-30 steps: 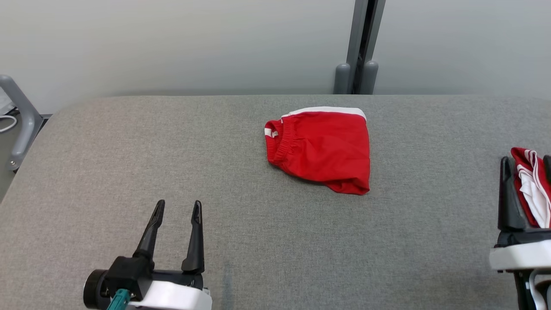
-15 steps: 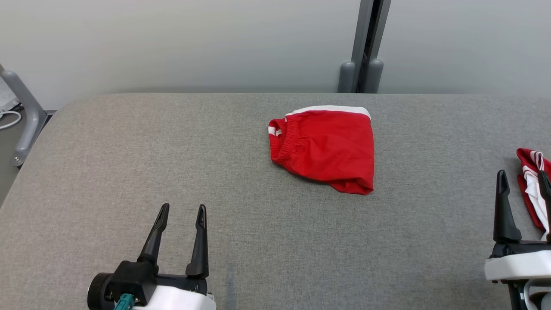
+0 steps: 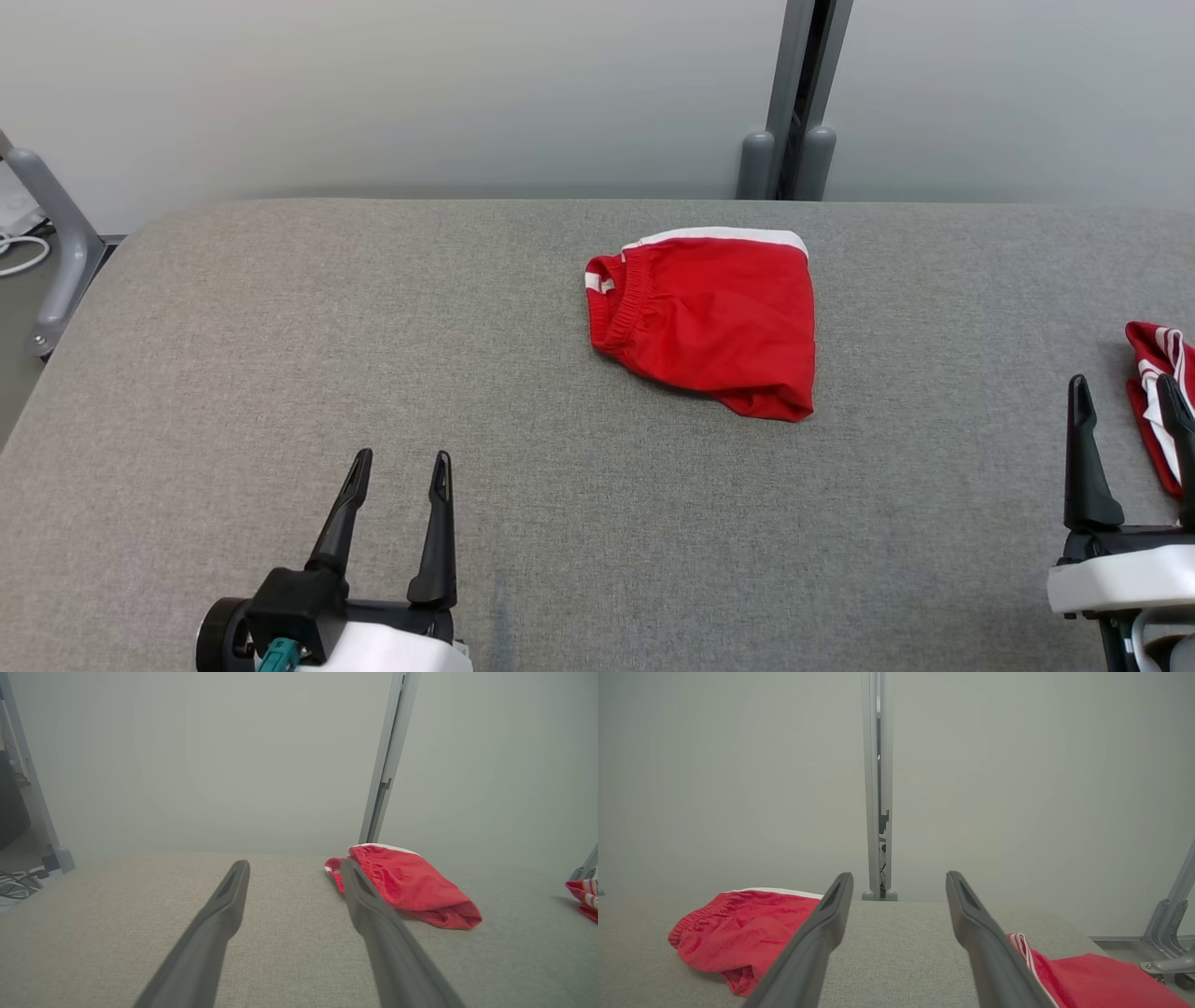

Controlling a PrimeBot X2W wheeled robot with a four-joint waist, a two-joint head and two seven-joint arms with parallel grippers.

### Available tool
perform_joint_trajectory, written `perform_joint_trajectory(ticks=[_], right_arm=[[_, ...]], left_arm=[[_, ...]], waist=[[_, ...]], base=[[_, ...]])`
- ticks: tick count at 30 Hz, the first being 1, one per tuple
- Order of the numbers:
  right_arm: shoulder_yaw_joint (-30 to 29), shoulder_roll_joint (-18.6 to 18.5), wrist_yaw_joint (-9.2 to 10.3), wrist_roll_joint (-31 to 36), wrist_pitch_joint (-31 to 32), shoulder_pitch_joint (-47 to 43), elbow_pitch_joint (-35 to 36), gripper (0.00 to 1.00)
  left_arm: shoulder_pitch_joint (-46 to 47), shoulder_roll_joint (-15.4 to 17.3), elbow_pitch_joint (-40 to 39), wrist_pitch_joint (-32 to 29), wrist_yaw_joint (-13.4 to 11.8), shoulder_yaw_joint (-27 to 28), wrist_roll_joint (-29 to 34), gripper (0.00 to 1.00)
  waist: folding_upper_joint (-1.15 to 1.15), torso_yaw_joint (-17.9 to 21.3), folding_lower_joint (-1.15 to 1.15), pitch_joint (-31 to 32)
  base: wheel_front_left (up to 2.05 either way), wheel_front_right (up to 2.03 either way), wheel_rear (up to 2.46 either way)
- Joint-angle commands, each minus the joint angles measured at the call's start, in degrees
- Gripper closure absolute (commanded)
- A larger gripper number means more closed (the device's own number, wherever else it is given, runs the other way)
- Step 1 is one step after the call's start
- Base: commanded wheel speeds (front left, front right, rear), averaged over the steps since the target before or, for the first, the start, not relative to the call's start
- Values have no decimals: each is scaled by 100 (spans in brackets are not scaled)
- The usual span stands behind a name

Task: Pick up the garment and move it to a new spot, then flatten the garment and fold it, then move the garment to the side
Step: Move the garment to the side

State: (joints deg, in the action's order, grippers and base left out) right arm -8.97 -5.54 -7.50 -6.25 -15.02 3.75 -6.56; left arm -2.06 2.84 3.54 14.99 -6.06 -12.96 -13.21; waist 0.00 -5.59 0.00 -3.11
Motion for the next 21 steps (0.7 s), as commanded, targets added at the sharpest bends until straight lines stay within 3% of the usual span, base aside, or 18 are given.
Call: perform_joint_trajectory(ticks=[1, 21], right_arm=[[-16, -18, 1, 18, -20, -48, -21, 0], [34, -10, 1, -31, -20, -63, -80, 0]], left_arm=[[-13, 18, 8, 22, 14, -6, -1, 0], [4, 19, 115, 22, 3, -127, -21, 0]], waist=[[0, -1, 0, 2], [0, 3, 0, -15]], base=[[0, 0, 0], [0, 0, 0]])
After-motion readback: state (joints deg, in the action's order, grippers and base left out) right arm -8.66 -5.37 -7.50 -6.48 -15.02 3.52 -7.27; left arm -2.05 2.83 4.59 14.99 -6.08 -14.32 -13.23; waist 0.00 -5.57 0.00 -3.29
